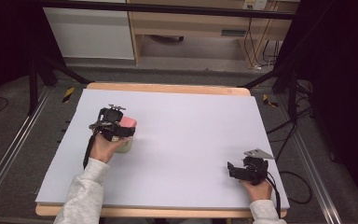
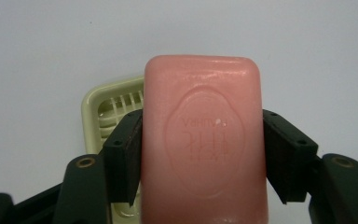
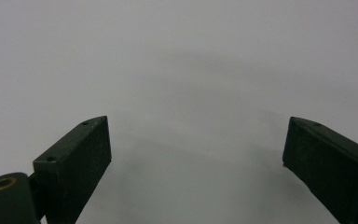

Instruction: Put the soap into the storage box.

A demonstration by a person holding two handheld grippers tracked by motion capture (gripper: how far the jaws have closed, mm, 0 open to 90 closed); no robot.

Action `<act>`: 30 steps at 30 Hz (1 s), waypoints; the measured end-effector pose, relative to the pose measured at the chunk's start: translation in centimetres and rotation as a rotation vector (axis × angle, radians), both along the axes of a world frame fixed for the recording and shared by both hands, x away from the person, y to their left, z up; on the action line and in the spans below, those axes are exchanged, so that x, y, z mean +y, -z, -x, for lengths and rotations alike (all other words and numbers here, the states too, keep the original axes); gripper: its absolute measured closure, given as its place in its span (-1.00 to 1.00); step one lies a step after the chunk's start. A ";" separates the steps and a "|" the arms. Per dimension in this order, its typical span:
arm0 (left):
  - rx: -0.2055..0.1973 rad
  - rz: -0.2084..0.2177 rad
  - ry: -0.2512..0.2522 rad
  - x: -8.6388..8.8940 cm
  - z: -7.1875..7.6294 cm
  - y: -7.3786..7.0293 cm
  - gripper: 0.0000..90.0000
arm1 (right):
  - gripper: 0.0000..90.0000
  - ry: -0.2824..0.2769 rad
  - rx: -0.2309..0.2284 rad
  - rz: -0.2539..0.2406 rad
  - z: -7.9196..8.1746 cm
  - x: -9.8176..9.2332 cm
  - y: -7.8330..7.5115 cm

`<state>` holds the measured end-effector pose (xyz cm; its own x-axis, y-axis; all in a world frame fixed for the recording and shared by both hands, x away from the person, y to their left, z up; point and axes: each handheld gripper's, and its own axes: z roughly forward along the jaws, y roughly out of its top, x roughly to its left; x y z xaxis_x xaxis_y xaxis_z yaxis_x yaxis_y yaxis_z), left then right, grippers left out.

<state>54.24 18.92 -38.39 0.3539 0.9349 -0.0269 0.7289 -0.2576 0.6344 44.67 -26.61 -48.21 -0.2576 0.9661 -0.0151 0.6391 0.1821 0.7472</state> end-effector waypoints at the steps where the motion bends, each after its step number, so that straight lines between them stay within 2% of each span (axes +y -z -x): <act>1: -0.003 0.003 -0.005 0.2 -0.2 0.0 -0.18 | -0.82 0.000 -0.001 0.001 0.0 0.0 0.0; 15: -0.004 0.010 -0.031 0.7 -1.4 0.9 -0.18 | -0.82 -0.001 0.000 0.002 0.0 0.0 0.0; 30: 0.031 0.010 -0.077 2.0 -1.6 3.0 -0.18 | -0.82 -0.004 0.005 0.002 0.0 0.1 0.0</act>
